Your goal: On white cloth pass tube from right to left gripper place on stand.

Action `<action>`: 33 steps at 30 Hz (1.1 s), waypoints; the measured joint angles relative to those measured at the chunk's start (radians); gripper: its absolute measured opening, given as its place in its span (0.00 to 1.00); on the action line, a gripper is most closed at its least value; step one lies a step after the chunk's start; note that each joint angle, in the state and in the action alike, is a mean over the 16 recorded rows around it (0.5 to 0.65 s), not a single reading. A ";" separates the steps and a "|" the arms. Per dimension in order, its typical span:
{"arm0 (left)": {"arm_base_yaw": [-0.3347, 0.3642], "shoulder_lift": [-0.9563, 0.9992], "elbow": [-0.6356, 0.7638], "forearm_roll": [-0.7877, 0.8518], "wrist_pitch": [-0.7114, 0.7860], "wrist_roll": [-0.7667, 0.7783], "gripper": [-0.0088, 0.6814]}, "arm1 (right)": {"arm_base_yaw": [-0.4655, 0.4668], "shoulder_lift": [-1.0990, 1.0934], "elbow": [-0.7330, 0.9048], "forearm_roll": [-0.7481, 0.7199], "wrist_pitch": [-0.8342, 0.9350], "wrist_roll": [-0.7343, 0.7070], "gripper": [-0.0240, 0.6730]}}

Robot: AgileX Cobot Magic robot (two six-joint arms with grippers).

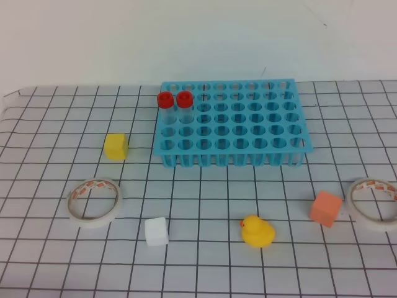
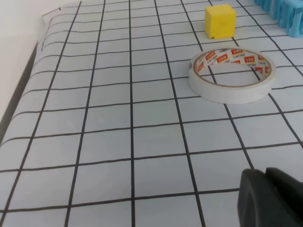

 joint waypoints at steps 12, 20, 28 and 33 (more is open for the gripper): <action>0.000 0.000 0.000 0.000 0.000 -0.001 0.01 | -0.071 0.000 0.160 0.071 -0.402 0.009 0.03; 0.000 0.000 0.000 0.000 0.000 -0.003 0.01 | -0.349 0.000 0.384 0.213 -0.845 0.015 0.03; 0.000 -0.001 0.000 0.000 0.000 -0.006 0.01 | -0.815 0.000 0.465 0.375 -0.957 0.057 0.03; 0.000 -0.001 0.000 0.000 0.000 -0.009 0.01 | -1.083 0.000 0.483 0.421 -0.952 0.064 0.03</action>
